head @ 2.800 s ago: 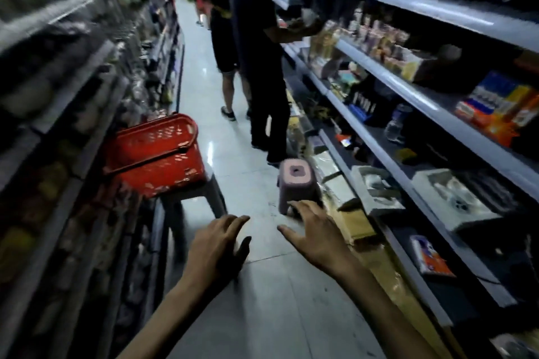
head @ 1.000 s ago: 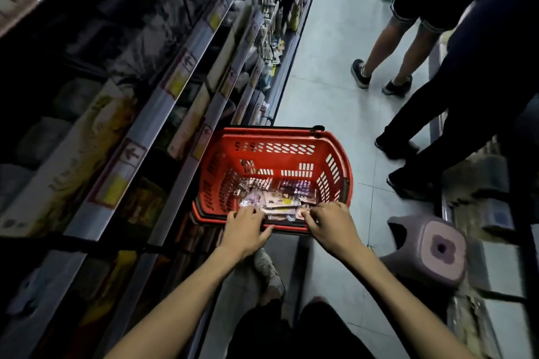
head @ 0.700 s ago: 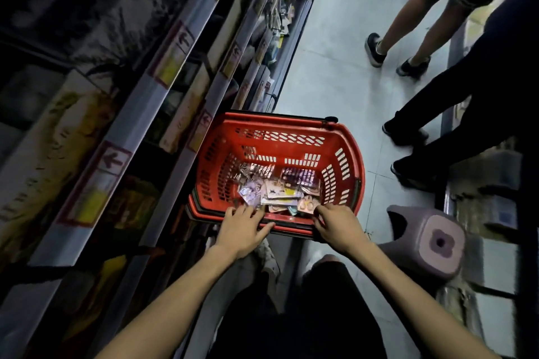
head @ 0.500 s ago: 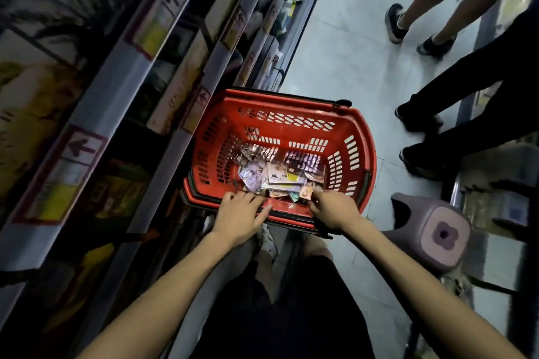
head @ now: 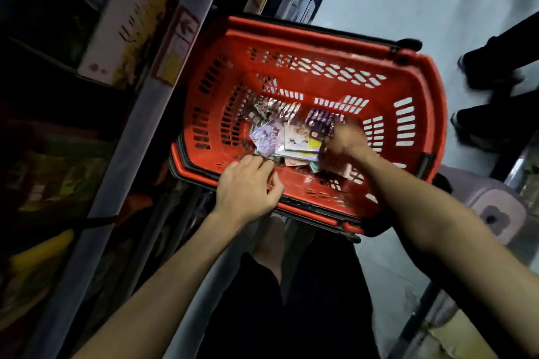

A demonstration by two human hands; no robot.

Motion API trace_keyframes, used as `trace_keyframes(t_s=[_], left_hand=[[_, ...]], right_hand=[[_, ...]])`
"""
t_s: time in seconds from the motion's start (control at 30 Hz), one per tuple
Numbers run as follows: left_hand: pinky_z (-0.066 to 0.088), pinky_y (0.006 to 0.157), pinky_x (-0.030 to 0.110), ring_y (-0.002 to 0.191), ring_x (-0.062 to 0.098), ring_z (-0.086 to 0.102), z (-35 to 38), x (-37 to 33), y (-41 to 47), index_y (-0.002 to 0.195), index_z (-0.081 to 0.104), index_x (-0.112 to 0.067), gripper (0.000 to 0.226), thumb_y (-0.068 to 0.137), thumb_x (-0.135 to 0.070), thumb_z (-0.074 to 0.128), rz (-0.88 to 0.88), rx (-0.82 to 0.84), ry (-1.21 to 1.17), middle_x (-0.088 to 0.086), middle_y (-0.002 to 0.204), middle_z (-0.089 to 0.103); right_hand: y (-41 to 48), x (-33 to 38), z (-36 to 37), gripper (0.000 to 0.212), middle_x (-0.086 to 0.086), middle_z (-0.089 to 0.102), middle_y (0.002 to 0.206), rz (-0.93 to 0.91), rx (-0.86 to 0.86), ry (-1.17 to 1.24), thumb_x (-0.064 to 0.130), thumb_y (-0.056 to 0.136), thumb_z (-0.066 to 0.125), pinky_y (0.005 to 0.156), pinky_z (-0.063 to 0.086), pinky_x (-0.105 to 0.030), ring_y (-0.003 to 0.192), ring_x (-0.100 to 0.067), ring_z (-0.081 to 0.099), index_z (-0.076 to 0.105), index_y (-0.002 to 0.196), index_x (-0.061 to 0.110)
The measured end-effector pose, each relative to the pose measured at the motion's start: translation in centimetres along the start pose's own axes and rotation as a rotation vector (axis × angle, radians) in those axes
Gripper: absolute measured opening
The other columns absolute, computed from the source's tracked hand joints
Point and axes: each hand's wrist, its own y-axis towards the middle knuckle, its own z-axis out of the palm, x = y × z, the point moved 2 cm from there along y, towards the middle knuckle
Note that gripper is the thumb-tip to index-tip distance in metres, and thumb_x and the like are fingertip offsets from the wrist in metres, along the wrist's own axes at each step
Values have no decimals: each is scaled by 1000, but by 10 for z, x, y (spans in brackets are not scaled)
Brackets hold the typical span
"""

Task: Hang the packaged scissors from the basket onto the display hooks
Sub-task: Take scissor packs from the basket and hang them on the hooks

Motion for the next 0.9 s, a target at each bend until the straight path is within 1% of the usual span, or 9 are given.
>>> trace_keyframes(t_s=[0.07,0.17,0.23,0.4,0.57,0.67,0.73,0.8,0.9], left_hand=[[43,66,39,79,26,59,1,0,0,80,65,-15,25,90,-34,51,-16,0,-15,2,76,60],[46,67,40,80,27,59,3,1,0,80,63,-15,24,89,-34,52,-40,25,-26,3,78,60],[47,66,41,80,27,59,2,1,1,79,63,-15,23,89,-33,52,-54,25,-34,3,78,59],[44,64,38,78,26,57,-2,-1,0,76,60,-15,21,87,-32,53,-66,-17,-58,2,75,57],[45,64,38,79,26,58,-2,-2,0,77,62,-16,21,87,-32,53,-73,6,-58,2,76,58],[44,67,36,81,25,59,-4,-3,1,79,63,-18,23,88,-35,50,-97,52,-65,-1,77,59],[44,69,35,83,24,61,-7,-5,2,81,63,-20,23,89,-36,49,-116,71,-90,-2,79,60],[44,73,34,91,22,65,-12,-7,7,93,67,-24,24,93,-39,49,-209,133,-149,-5,89,66],[49,82,32,99,13,66,-14,-5,21,122,63,-33,28,97,-44,61,-428,203,-409,-12,108,69]], right_hand=[[11,-5,3,69,-27,41,151,11,11,22,41,93,65,102,49,-43,134,-43,48,38,150,14],[22,-13,10,51,-16,64,128,21,97,101,40,92,70,79,44,-31,103,-33,62,55,133,13],[22,-15,11,48,-15,68,118,15,77,122,40,89,75,75,41,-30,92,-30,61,59,125,14],[11,-8,5,43,-16,68,113,-101,2,21,23,85,74,72,42,-33,100,-36,64,57,123,13],[2,7,1,34,-19,69,112,-96,39,-8,24,88,65,76,49,-37,101,-39,66,61,120,12],[-5,19,-10,24,-19,71,107,-89,-35,32,22,90,61,82,55,-41,99,-39,68,69,109,10],[-15,24,-16,22,-12,74,99,-50,-57,161,22,89,61,81,58,-40,91,-33,69,73,108,16],[-28,31,-24,27,-4,75,90,-10,-54,409,20,88,62,77,59,-37,82,-24,70,74,111,19],[-54,44,-36,29,-6,72,80,42,20,975,1,89,57,57,57,-24,61,-9,69,72,113,4]])
